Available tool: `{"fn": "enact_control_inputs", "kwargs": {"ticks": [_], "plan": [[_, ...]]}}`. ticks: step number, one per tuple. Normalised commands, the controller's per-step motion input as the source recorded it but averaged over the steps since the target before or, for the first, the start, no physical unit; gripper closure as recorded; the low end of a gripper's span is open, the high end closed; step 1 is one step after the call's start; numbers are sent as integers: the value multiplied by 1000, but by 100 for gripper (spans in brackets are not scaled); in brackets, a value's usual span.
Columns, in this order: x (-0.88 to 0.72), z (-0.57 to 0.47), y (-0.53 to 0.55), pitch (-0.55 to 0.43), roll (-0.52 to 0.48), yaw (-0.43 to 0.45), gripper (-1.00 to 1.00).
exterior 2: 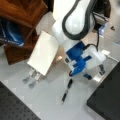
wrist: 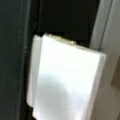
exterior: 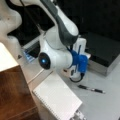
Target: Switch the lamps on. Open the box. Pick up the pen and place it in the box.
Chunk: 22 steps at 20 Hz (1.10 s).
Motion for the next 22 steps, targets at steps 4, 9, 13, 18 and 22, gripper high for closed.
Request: {"fn": "enact_control_inputs", "kwargs": {"ticks": [4, 9, 13, 18, 22], "plan": [[-5, -117, 9, -91, 308, -60, -100], [-30, -130, 2, -108, 269, -36, -100], [-36, -102, 24, -99, 250, -50, 100], [-9, -91, 43, -90, 229, -84, 100], [-11, -89, 32, -79, 180, -99, 100]]}}
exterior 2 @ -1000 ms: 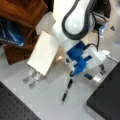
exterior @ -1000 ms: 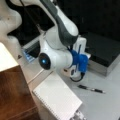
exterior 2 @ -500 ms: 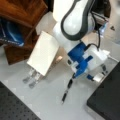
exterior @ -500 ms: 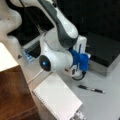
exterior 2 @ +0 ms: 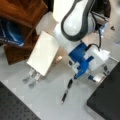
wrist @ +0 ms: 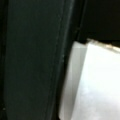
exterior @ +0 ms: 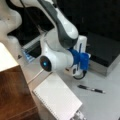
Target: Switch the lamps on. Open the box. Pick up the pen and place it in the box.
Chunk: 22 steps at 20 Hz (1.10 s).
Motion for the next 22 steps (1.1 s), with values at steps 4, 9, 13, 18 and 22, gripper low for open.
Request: {"fn": "enact_control_inputs", "kwargs": {"ticks": [4, 9, 13, 18, 22], "plan": [[-14, -85, 10, -70, 150, -93, 100], [3, -72, 5, -54, 134, -105, 100], [11, -51, -9, -47, 136, -111, 100], [-3, -17, -15, -36, 136, -111, 100], [-17, 46, 9, -4, 115, -115, 100]]}}
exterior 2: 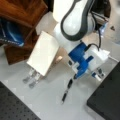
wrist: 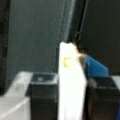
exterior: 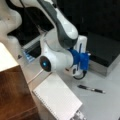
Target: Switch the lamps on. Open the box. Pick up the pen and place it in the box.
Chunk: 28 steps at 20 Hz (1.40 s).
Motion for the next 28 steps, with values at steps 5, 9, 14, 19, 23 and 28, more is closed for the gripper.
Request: {"fn": "enact_control_inputs", "kwargs": {"ticks": [5, 9, 14, 19, 23, 28], "plan": [[-51, 216, 67, 51, 104, -112, 100], [-87, 366, 152, 100, 31, -100, 100], [-161, 437, 212, 90, -37, -49, 100], [-189, 243, 194, 74, -88, -18, 100], [-191, 271, 189, 84, -199, 41, 100], [-171, 411, 213, 102, -230, 68, 100]]}}
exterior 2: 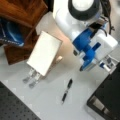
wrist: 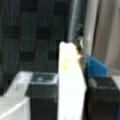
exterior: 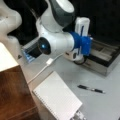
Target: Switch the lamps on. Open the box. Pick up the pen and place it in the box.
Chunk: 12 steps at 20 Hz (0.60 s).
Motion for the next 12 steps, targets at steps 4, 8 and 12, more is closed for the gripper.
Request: {"fn": "enact_control_inputs", "kwargs": {"ticks": [4, 8, 12], "plan": [[-92, 428, 196, 96, -238, 86, 100], [-43, 361, 120, 56, -251, 168, 100], [-1, 331, 92, 53, -214, 183, 100]]}}
